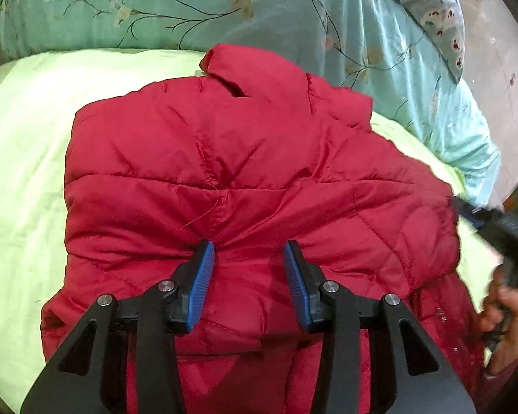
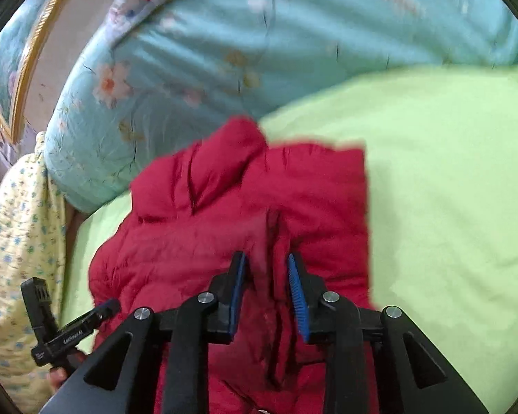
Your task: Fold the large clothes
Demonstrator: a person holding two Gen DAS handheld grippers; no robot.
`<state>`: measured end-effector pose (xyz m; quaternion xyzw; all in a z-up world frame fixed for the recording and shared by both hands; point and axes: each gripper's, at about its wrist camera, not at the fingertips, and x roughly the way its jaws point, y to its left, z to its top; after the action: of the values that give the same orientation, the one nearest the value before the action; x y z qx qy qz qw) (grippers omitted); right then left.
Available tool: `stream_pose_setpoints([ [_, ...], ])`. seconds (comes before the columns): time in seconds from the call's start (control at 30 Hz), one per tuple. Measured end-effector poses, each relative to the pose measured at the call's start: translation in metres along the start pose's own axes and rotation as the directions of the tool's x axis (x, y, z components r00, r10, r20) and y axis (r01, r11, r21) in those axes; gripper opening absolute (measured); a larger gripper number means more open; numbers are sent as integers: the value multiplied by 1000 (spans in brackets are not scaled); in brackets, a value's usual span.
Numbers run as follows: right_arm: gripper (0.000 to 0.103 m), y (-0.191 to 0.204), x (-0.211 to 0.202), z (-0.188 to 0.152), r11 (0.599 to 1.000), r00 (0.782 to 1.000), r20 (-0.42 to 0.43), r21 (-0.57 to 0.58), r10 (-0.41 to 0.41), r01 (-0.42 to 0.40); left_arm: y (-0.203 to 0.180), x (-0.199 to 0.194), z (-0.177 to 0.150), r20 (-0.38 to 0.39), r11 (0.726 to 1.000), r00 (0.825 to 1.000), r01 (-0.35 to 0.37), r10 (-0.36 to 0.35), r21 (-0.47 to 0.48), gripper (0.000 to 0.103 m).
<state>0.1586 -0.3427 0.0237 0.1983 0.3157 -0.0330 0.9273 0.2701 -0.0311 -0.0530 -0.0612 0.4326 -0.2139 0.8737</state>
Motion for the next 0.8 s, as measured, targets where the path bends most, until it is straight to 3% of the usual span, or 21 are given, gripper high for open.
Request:
stream_pose_setpoints([
  [0.1, 41, 21, -19, -2, 997, 998, 65, -81, 23, -18, -1, 1, 0, 2, 1000, 1000, -19, 19, 3, 40],
  [0.13, 46, 30, -15, -6, 992, 998, 31, -119, 49, -45, -2, 2, 0, 2, 1000, 1000, -24, 24, 4, 40],
  [0.23, 46, 50, 14, -23, 975, 993, -96, -208, 63, -82, -3, 3, 2, 3, 999, 999, -37, 37, 6, 40],
  [0.37, 44, 52, 62, -45, 961, 977, -205, -276, -60, 1, -3, 0, 0, 4, 998, 999, -51, 51, 26, 40],
  [0.47, 44, 38, 79, -48, 965, 972, -218, -260, -85, 26, -7, -6, -1, 5, 997, 999, -55, 54, 51, 40],
  [0.67, 42, 29, 84, -47, 974, 972, -221, -227, -78, 26, -2, -38, -3, 81, 998, 996, -48, 45, 42, 40],
  [0.8, 42, 30, 80, -47, 976, 972, -222, -216, -76, 27, 9, -17, -3, -4, 997, 998, -67, 67, 33, 40],
])
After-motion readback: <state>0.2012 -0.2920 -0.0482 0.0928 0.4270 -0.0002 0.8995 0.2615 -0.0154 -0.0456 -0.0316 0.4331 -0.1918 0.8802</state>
